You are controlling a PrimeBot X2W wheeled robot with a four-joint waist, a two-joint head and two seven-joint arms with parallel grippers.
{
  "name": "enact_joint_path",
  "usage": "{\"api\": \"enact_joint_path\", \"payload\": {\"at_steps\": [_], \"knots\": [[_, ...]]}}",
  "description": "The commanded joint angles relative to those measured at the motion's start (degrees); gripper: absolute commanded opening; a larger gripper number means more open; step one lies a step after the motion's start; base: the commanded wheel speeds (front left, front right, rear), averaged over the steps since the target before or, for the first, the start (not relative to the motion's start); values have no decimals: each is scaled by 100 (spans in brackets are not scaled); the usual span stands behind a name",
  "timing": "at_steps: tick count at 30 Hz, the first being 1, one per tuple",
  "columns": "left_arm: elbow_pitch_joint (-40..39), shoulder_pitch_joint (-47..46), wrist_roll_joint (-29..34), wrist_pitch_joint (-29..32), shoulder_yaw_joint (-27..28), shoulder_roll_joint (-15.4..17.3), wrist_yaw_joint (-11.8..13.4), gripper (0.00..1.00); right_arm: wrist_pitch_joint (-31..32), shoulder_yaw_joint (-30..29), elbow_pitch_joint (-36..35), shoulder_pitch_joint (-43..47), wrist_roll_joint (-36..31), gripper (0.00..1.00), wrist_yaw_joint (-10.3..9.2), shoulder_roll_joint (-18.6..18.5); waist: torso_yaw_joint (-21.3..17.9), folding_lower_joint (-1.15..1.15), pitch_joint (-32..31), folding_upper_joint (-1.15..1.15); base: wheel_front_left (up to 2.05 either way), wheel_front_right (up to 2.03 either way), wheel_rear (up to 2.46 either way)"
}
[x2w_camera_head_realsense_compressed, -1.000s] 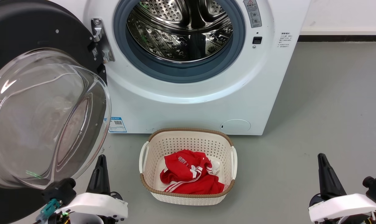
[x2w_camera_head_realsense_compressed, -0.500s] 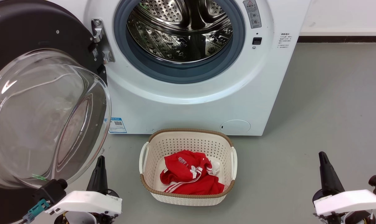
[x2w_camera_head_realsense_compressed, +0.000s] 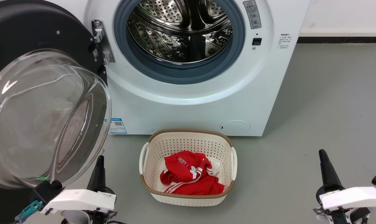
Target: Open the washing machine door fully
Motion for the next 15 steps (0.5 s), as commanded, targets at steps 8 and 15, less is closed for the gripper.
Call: {"api": "enact_joint_path", "payload": {"at_steps": [8, 15], "knots": [[14, -190, -648, 153, 89, 4, -107, 0, 155, -39, 11, -187, 654, 0, 0, -32, 1, 0, -10, 0, 0, 0, 0], [59, -212, -1101, 266, 136, 3, -162, 0, 257, -60, 56, -233, 1108, 0, 0, -31, 1, 0, -19, 0, 0, 0, 0]]}}
